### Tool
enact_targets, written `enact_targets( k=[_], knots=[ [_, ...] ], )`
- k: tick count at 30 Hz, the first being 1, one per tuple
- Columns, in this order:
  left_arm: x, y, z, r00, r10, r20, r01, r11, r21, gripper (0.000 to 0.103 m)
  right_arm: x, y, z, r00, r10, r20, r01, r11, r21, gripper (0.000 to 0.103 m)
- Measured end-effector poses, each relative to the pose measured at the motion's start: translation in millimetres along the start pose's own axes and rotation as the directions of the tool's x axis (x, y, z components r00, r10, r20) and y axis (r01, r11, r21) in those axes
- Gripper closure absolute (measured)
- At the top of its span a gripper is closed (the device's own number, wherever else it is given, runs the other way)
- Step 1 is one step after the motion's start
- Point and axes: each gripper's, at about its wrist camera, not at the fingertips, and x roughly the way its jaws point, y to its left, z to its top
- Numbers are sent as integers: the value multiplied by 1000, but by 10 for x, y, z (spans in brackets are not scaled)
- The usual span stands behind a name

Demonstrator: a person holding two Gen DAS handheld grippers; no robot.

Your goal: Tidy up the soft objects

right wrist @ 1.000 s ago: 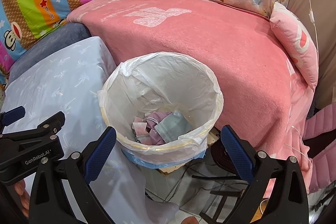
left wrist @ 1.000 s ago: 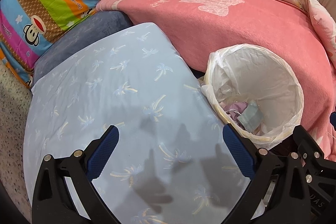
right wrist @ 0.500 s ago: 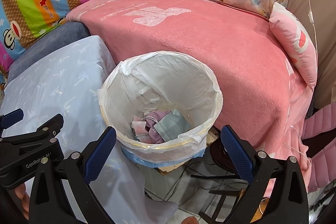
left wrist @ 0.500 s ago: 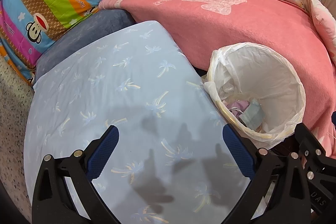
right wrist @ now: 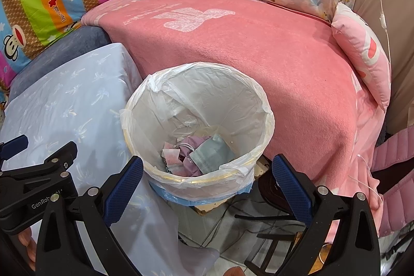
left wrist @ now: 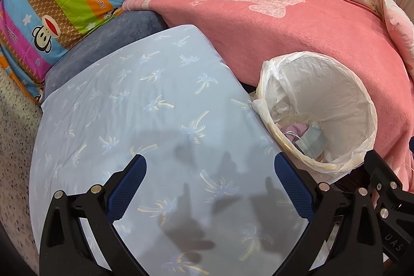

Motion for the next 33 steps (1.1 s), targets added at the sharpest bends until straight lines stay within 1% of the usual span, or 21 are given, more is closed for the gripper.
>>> enact_targets(
  k=[25, 33],
  knots=[
    [2, -21, -3, 1000, -19, -3, 19, 1000, 23, 8, -6, -32, -38, 1000, -5, -3, 5, 1000, 6, 6],
    [-25, -27, -3, 1000, -30, 9, 29, 999, 32, 8, -41, -50, -37, 1000, -8, 2, 8, 1000, 14, 6]
  ],
)
